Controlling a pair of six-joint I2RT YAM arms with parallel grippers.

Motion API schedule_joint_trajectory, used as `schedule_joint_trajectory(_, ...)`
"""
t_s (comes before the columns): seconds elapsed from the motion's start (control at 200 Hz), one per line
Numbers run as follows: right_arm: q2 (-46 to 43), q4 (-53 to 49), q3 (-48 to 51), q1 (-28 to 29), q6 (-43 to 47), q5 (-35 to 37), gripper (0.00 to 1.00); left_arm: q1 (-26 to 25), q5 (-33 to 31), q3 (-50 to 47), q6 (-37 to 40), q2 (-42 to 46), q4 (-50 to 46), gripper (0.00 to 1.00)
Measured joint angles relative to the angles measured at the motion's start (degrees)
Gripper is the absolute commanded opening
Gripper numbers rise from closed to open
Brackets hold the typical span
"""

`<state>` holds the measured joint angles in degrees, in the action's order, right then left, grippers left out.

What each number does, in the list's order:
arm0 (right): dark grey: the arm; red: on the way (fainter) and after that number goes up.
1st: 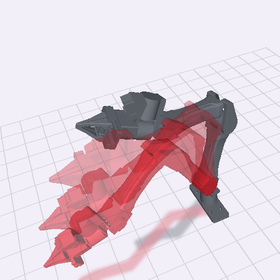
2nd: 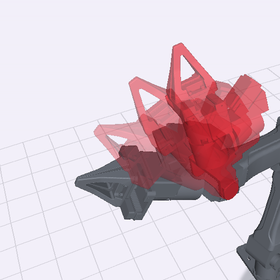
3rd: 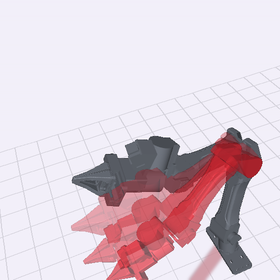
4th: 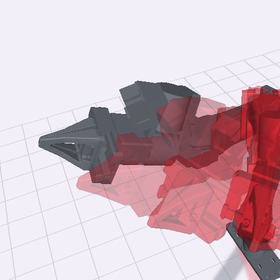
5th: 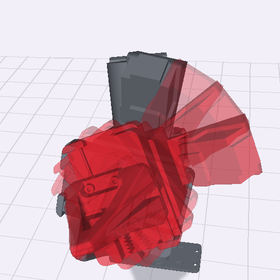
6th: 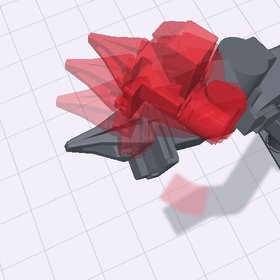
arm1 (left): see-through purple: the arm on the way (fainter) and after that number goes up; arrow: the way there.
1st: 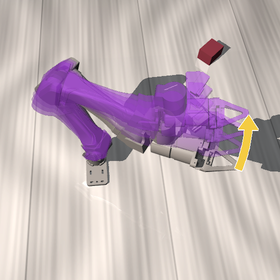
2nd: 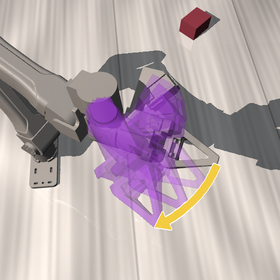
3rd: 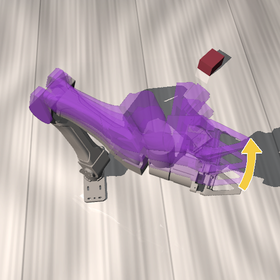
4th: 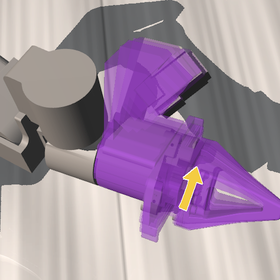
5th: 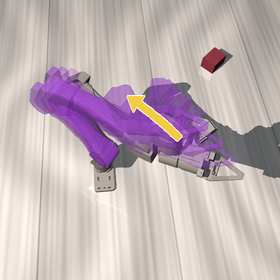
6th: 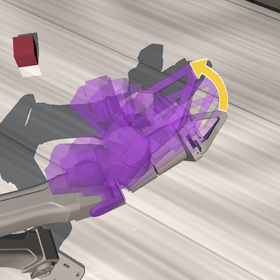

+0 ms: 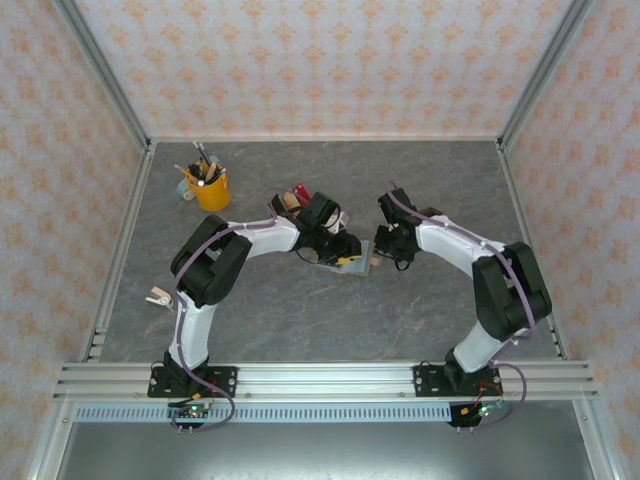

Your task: Take the credit cards out of the card holder

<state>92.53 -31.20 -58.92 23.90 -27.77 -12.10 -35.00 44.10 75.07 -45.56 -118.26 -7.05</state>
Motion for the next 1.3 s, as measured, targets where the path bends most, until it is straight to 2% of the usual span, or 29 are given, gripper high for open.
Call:
schedule_joint_trajectory(0.17, -4.3, 0.1, 0.4, -0.1, -0.7, 0.9, 0.30, 0.0, -1.4, 1.0, 0.2, 0.0, -1.4, 0.25)
schedule_joint_trajectory(0.385, -4.7, 1.7, 0.4, 0.0, -1.1, -4.2, 0.27, 0.0, -2.9, 1.4, 0.6, -0.2, -3.6, 0.18)
schedule_joint_trajectory(0.46, -3.8, 2.6, 0.3, 0.4, -1.5, -5.9, 0.27, -0.2, -3.0, 1.4, 0.6, -0.3, -3.9, 0.19)
schedule_joint_trajectory(0.651, -0.6, 4.5, 0.2, 1.5, -3.1, -8.5, 0.27, -0.3, -3.0, 1.4, 0.6, -0.4, -4.0, 0.30)
schedule_joint_trajectory(0.781, -0.1, 4.7, 0.2, 1.5, -3.9, -8.8, 0.26, -0.3, -2.9, 1.4, 0.6, -0.4, -3.9, 0.31)
schedule_joint_trajectory(1.031, 0.9, 5.0, -1.5, 1.5, -4.9, -9.0, 0.19, -0.3, -4.1, 1.0, 0.6, 0.5, -4.4, 0.15)
schedule_joint_trajectory(1.301, 4.0, 5.2, -4.3, 1.9, -5.2, -10.7, 0.15, -0.3, -6.0, -0.4, 0.7, 4.1, -6.0, 0.04)
